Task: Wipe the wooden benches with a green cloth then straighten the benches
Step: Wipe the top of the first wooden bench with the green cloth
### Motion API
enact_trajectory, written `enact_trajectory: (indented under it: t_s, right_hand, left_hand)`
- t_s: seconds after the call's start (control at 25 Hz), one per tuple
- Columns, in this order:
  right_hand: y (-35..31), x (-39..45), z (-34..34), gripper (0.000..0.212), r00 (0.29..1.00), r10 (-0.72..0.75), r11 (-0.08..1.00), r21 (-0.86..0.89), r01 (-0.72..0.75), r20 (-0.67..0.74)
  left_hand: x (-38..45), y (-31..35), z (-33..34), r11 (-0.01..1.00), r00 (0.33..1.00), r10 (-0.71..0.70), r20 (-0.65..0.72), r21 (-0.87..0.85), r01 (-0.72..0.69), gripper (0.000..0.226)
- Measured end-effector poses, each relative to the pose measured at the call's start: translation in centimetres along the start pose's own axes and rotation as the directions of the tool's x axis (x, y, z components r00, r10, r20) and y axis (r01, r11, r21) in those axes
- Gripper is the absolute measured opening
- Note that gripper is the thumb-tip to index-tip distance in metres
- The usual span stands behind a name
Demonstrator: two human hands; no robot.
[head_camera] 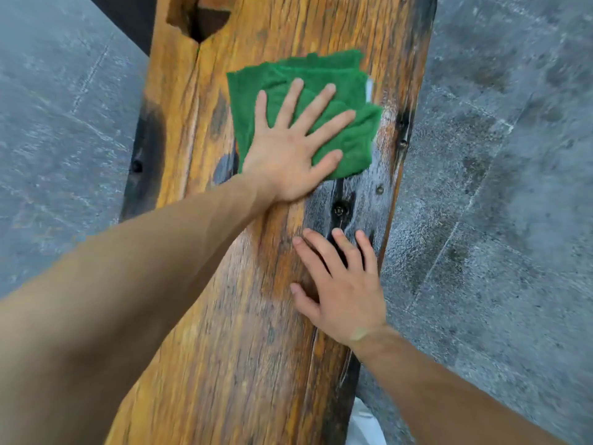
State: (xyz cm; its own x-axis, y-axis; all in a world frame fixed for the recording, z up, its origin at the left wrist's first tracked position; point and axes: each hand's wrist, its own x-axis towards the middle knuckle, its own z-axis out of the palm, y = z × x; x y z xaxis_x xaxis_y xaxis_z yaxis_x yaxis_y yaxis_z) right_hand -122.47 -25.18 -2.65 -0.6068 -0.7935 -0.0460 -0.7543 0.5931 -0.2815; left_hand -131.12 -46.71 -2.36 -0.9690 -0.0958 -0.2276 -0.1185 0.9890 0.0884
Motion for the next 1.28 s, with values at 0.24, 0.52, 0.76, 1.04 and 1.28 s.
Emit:
enact_trajectory:
  t_s: [0.24,0.52,0.76,1.04,1.28]
  right_hand:
    - [5.2,9.2,-2.7,0.061,0.985,0.174,0.983,-0.062,-0.174,0.007]
    - [5.9,13.8,-2.3,0.066,0.979,0.203,0.965,-0.173,-0.196,0.029]
    - [5.6,14.3,-2.4,0.068,0.978,0.208,0.964,-0.171,-0.202,0.018]
    - [5.7,14.1,-2.2,0.064,0.977,0.195,0.972,-0.118,-0.204,-0.08]
    - [5.9,14.1,-2.1,0.068,0.981,0.18,0.973,-0.132,-0.187,-0.068]
  left_hand:
    - [-11.2,-8.5,2.0,0.935,0.937,-0.349,0.001,-0.063,0.349,0.064]
    - [-1.7,-10.4,-0.3,0.545,0.585,-0.809,0.054,-0.302,0.782,0.059]
    - [9.8,-6.9,-2.2,0.812,0.823,-0.568,-0.036,-0.187,0.552,0.059]
    - [12.4,-1.3,-3.4,0.928,0.93,0.362,0.067,0.068,-0.366,0.056]
    - [9.8,-12.9,-3.1,0.999,0.999,-0.023,0.038,-0.04,0.025,0.054]
